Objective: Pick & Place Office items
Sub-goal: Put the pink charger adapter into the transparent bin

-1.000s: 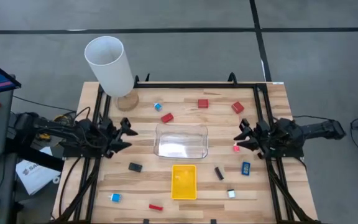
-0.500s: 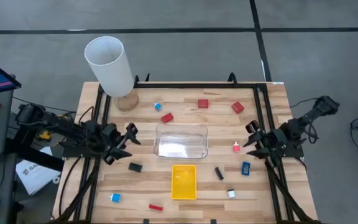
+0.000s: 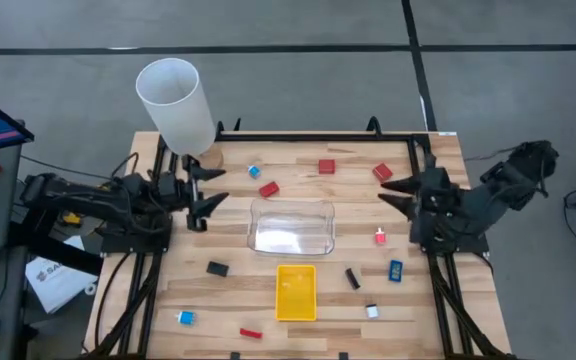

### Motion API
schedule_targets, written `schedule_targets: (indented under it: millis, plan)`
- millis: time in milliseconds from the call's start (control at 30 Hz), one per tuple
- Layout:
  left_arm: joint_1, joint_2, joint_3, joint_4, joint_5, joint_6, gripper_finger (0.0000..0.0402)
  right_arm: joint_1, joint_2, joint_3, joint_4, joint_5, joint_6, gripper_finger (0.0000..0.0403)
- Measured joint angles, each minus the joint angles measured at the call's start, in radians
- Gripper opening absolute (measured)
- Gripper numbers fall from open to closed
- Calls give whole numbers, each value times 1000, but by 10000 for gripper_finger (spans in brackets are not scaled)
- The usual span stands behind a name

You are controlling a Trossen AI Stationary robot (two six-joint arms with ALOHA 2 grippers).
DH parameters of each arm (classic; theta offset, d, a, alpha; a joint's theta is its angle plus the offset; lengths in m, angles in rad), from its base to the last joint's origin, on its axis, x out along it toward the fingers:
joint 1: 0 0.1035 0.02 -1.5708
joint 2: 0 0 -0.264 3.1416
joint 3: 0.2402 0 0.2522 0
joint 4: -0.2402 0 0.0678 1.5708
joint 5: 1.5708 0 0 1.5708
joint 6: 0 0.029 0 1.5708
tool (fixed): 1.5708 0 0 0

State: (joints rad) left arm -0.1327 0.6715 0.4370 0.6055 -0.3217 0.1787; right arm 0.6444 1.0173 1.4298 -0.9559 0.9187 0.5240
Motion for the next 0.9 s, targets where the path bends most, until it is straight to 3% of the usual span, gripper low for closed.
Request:
schedule_targets:
  millis: [100,167,333,633,767,900]
  plan:
    - [-36,-65,1,-119,-50,-7,253,-34,104,109,-418,-63,393,109]
    - [-67,-95,1,-163,-91,-7,253,-45,163,111,-620,-121,623,109]
    - [-139,-109,1,-108,-177,86,253,-40,224,-17,-459,-273,764,109]
    - [-213,-108,1,50,-202,309,253,-11,358,-140,-613,-386,1125,114]
    - [-251,-107,1,87,-195,406,253,-48,364,-197,-616,-398,1222,129]
    - [-281,-110,1,114,-195,490,253,-128,338,-270,-616,-487,1270,152]
